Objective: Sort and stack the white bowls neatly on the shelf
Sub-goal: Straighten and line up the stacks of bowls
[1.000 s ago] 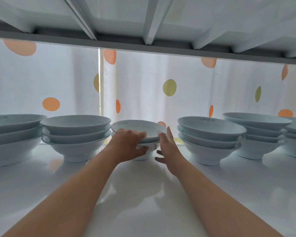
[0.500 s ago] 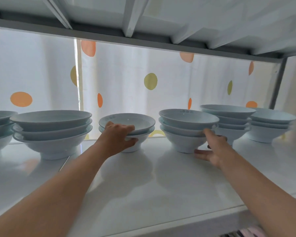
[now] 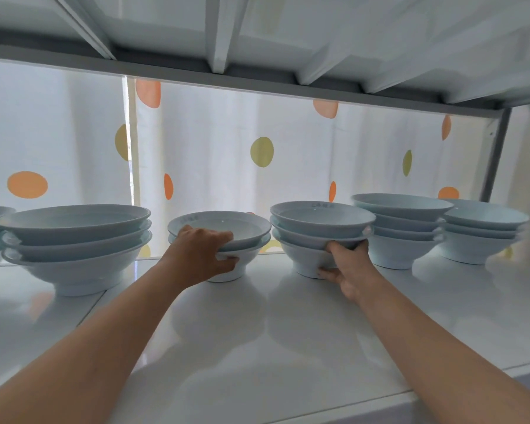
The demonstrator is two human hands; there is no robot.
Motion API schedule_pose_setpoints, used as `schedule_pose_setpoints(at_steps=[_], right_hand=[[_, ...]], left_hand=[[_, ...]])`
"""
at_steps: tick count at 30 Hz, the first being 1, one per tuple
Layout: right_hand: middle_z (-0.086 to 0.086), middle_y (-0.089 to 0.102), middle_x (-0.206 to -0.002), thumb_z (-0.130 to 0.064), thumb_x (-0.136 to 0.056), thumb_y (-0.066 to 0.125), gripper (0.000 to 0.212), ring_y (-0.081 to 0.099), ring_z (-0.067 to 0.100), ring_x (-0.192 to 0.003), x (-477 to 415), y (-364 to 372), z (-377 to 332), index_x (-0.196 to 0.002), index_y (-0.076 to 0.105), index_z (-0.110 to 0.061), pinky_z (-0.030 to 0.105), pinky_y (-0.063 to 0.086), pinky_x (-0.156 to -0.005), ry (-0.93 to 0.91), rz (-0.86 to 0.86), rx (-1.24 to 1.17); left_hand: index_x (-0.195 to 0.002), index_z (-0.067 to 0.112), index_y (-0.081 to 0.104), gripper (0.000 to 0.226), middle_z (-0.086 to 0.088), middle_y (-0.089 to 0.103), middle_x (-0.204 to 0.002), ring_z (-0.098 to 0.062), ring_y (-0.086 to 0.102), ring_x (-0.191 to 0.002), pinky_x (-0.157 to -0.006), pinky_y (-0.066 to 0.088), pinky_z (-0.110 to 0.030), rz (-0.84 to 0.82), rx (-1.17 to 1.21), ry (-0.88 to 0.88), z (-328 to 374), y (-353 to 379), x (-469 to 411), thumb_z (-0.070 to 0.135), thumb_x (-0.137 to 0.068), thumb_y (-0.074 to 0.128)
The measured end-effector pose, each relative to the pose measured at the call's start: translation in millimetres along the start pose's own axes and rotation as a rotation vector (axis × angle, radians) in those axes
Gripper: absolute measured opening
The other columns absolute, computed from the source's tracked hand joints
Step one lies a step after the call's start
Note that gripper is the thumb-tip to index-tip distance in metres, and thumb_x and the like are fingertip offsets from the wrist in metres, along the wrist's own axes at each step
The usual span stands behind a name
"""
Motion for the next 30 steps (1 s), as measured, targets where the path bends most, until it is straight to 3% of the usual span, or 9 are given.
schedule_pose_setpoints(at_steps=[5,8,12,16,21,26,30], right_hand=[[-0.003,0.044,-0.128,-0.009,-0.080,0.065,0.076,0.053,0.030,-0.111,-15.1,2.5,5.1,-0.140,0.022,-0.028,0.052,0.056,-0.074,0.023,-0.004,0.016],[-0.003,0.046,-0.124,-0.016,-0.079,0.066,0.078,0.059,0.028,-0.100,-19.6,5.6,8.9,-0.140,0.020,-0.031,0.048,0.058,-0.069,0.012,-0.001,0.071],[0.002,0.048,-0.118,-0.032,-0.078,0.063,0.084,0.064,0.025,-0.082,-20.2,3.8,15.5,-0.144,0.011,-0.039,0.047,0.059,-0.075,-0.021,0.009,0.218],[0.008,0.051,-0.129,-0.063,-0.059,0.054,0.100,0.062,0.034,-0.101,-15.0,-3.2,22.8,-0.142,0.002,-0.047,0.047,0.056,-0.083,-0.087,0.055,0.475],[0.005,0.044,-0.143,-0.070,-0.060,0.053,0.100,0.057,0.033,-0.114,-15.3,-10.6,28.4,-0.141,-0.002,-0.049,0.048,0.050,-0.094,-0.178,0.015,0.560],[0.005,0.042,-0.144,-0.060,-0.075,0.059,0.090,0.067,0.024,-0.078,-11.4,-14.8,23.0,-0.143,0.001,-0.046,0.048,0.055,-0.084,-0.227,-0.035,0.570],[0.006,0.042,-0.144,-0.062,-0.075,0.059,0.092,0.068,0.025,-0.076,-15.2,-19.3,25.3,-0.142,-0.002,-0.048,0.049,0.054,-0.086,-0.251,-0.047,0.593]], left_hand=[[-0.069,0.028,0.038,0.024,0.004,0.058,-0.060,-0.019,0.041,-0.056,-0.067,0.031,-0.029,-0.050,-0.038,-0.011,2.0,-4.8,-0.5,0.044,-0.072,0.055],[-0.067,0.027,0.038,0.025,0.004,0.056,-0.057,-0.022,0.043,-0.054,-0.065,0.028,-0.028,-0.048,-0.052,-0.030,1.7,-5.8,-0.2,0.046,-0.070,0.054],[-0.068,0.026,0.040,0.025,0.007,0.050,-0.057,-0.022,0.045,-0.055,-0.065,0.029,-0.028,-0.065,-0.066,-0.053,-2.8,-6.7,1.5,0.048,-0.070,0.053],[-0.069,0.025,0.045,0.025,0.006,0.056,-0.059,-0.020,0.044,-0.055,-0.068,0.032,-0.029,-0.040,-0.055,-0.055,-5.2,-3.0,5.3,0.047,-0.070,0.056],[-0.076,0.019,0.056,0.027,0.006,0.062,-0.066,-0.022,0.052,-0.066,-0.075,0.029,-0.031,-0.017,-0.042,-0.042,-9.0,0.8,9.2,0.045,-0.072,0.058],[-0.079,0.015,0.056,0.029,0.003,0.064,-0.072,-0.025,0.053,-0.073,-0.077,0.028,-0.032,-0.030,-0.027,-0.047,-10.0,1.0,8.3,0.044,-0.075,0.061],[-0.079,0.015,0.056,0.032,0.002,0.064,-0.071,-0.027,0.054,-0.072,-0.077,0.034,-0.036,-0.031,-0.039,-0.061,-10.0,6.1,5.4,0.046,-0.075,0.056]])
Point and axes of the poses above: each hand's wrist, its own x-axis away from the middle knuckle, its own y-axis out of the palm, z = x × y, the point moved 1 cm from there along -x, towards the middle knuckle
